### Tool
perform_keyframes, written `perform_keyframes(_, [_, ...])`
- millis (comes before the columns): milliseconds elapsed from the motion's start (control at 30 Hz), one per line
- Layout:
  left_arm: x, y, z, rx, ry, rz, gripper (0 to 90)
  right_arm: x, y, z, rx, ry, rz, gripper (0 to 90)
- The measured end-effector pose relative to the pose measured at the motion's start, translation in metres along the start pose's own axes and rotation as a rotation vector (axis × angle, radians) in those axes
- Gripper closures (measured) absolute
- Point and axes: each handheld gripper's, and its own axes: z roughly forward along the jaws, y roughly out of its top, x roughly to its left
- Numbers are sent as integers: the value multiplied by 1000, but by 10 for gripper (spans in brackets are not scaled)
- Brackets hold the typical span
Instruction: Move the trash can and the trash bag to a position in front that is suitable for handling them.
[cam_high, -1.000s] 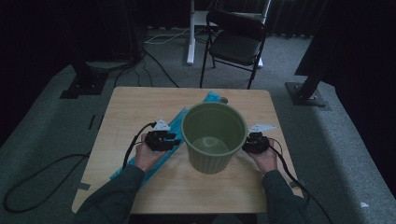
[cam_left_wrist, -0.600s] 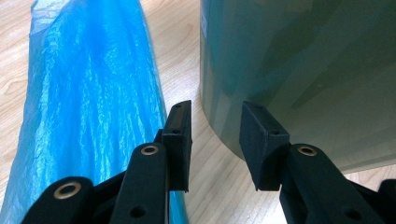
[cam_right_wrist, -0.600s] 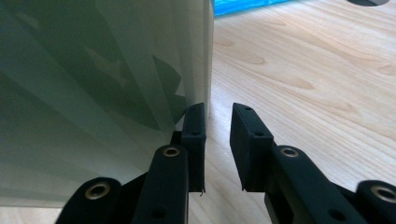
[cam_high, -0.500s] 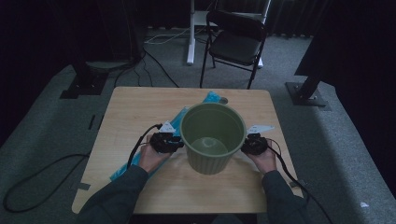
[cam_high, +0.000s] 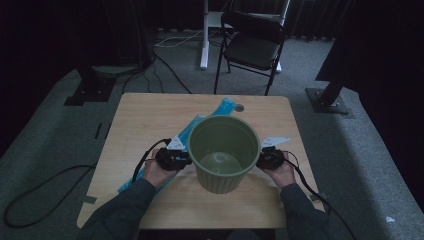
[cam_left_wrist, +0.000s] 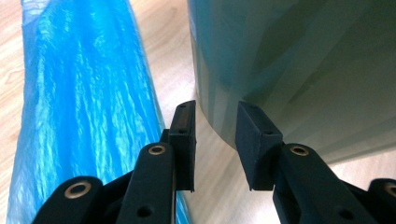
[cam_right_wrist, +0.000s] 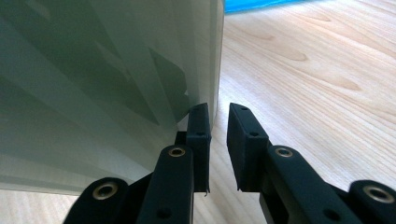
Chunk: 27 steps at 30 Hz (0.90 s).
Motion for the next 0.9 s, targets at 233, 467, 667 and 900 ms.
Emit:
perform_keyframes(233, [-2,-7,-11,20,8,11,681,7,1,2,15,51,-33,802])
perform_keyframes(467, [21,-14,-22,-12,82,-58,629,-4,-1,-1,7,8,6,637])
perform_keyframes(667, [44,-21,-27,-17,133,-130,612,-14,-8,-3,22,-22,38,604])
perform_keyframes(900, [53,-25,-29,-20,151,-157,608,-14,-10,-1,40,-26,47,580])
